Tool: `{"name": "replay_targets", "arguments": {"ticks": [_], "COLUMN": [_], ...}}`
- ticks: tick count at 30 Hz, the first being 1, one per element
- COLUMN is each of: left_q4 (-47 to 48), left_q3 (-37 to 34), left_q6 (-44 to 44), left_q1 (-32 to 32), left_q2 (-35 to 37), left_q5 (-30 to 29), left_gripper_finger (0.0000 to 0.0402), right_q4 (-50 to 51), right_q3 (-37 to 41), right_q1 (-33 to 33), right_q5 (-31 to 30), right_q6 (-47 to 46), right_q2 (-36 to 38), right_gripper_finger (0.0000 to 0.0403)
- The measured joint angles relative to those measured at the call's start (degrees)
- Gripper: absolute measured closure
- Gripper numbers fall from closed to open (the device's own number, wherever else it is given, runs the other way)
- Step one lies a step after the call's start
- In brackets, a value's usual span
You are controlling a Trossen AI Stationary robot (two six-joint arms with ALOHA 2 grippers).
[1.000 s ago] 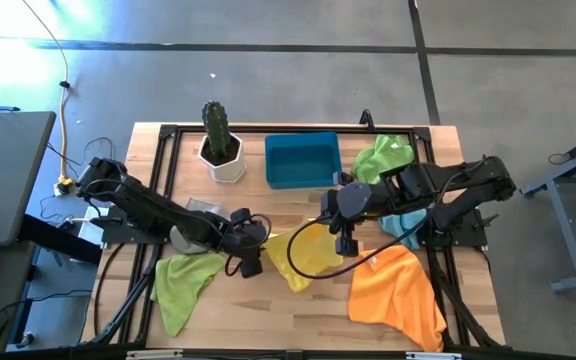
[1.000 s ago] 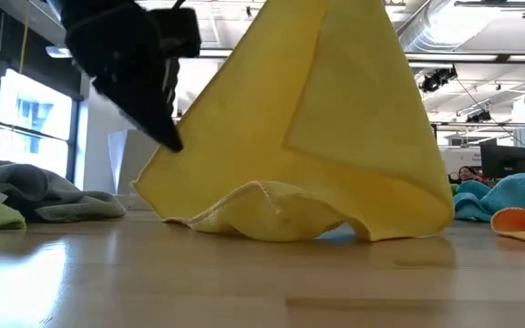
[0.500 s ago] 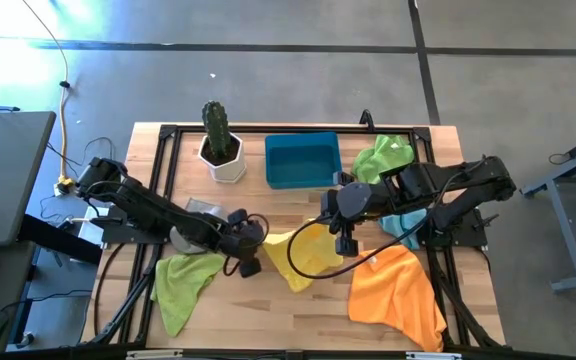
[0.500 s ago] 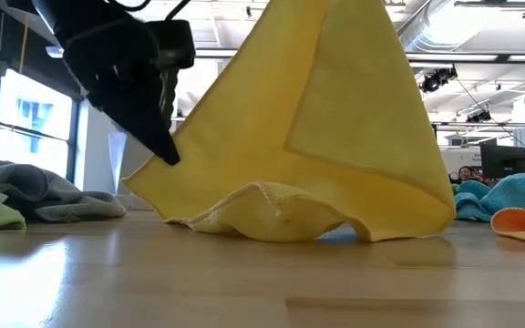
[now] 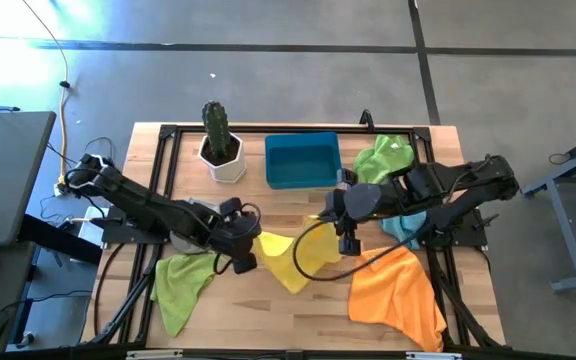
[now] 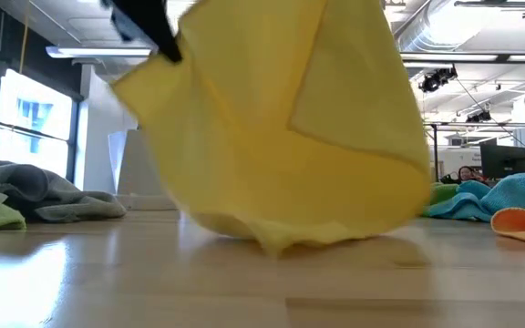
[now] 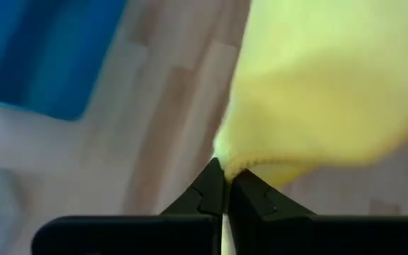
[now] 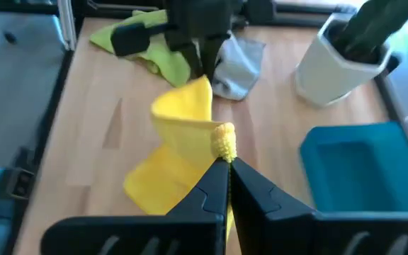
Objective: Fold microfiber towels
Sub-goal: Fold the yellow microfiber towel
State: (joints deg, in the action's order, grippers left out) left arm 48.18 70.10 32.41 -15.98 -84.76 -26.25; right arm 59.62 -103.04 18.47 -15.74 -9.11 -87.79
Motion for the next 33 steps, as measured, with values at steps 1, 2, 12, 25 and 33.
{"name": "replay_targets", "arguments": {"ticks": [1, 2, 12, 25, 33], "left_q4": [2.9, 5.8, 21.1, 26.6, 27.5], "left_q3": [2.1, 4.2, 19.8, 22.6, 22.6], "left_q6": [0.0, -0.1, -2.6, -6.8, -3.1], "left_q1": [-0.1, -0.4, -2.3, -1.3, 2.8], "left_q2": [0.0, 0.0, -0.2, -0.2, -0.2], "left_q5": [-1.3, -2.6, -14.0, -16.9, -16.8], "left_gripper_finger": [0.0401, 0.0401, 0.0401, 0.0402, 0.0402], "right_q4": [-0.5, -1.5, -3.2, -21.6, -41.0], "right_q3": [0.0, 0.0, 2.6, 26.4, 45.2], "right_q1": [1.0, 2.2, 11.0, 11.6, 8.2], "right_q5": [-1.6, -3.5, -25.8, -27.1, -25.9], "right_q6": [0.9, 1.9, 0.7, -8.6, -6.1], "right_q2": [0.2, 0.4, 0.9, 11.7, 23.1], "right_gripper_finger": [0.0403, 0.0403, 0.0403, 0.0403, 0.0403]}}
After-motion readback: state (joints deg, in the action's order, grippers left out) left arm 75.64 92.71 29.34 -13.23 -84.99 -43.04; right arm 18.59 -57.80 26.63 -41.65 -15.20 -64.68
